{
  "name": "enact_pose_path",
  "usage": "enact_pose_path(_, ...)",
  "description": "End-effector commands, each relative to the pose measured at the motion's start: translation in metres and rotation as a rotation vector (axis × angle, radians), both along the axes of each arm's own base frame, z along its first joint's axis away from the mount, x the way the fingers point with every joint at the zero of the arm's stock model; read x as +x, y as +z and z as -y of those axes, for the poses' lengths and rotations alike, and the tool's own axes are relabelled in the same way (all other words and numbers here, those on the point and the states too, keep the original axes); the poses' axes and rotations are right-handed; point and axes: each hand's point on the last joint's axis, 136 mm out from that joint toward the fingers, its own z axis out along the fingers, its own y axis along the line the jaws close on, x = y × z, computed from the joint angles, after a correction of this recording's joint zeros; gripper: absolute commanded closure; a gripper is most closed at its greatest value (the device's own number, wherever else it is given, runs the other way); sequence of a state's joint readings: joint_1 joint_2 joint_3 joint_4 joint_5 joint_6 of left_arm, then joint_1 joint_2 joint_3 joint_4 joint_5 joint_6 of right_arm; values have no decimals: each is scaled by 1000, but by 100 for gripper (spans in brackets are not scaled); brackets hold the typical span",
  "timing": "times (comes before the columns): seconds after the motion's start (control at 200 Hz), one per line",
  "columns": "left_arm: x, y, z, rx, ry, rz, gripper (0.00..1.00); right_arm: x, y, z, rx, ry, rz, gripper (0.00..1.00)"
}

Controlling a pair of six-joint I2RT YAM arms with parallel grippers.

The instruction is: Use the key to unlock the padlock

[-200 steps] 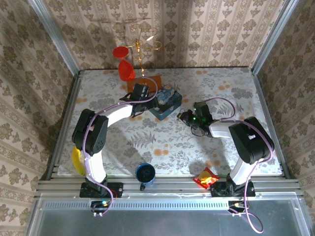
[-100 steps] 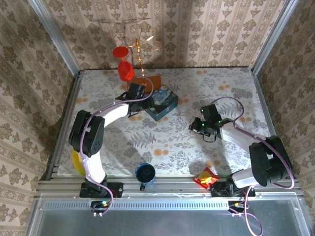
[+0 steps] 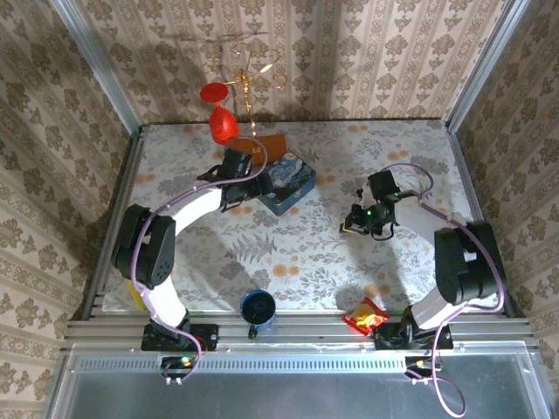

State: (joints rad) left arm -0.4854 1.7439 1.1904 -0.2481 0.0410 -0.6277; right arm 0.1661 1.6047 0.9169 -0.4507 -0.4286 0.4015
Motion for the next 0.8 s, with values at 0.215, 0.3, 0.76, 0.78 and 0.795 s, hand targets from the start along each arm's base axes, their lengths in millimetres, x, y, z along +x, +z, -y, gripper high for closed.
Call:
enact_pose_path(0.215, -14, 14, -5, -33, 5, 9, 11, 13, -18, 11, -11, 46, -90, 90)
enact_pose_path(0.3, -15, 14, -5, -38, 5, 7, 11, 12, -26, 24, -76, 20, -119, 85)
enact_pose_path(0.76, -12, 13, 8, -139, 12, 7, 12, 41, 26, 36, -172, -63, 39, 40)
enact_pose_path(0.78, -11, 13, 8, -144, 16, 10, 12, 45, 31, 34, -169, -61, 58, 39)
enact_pose_path(0.795, -11, 13, 9, -149, 20, 11, 12, 49, 35, 31, -167, -60, 73, 38)
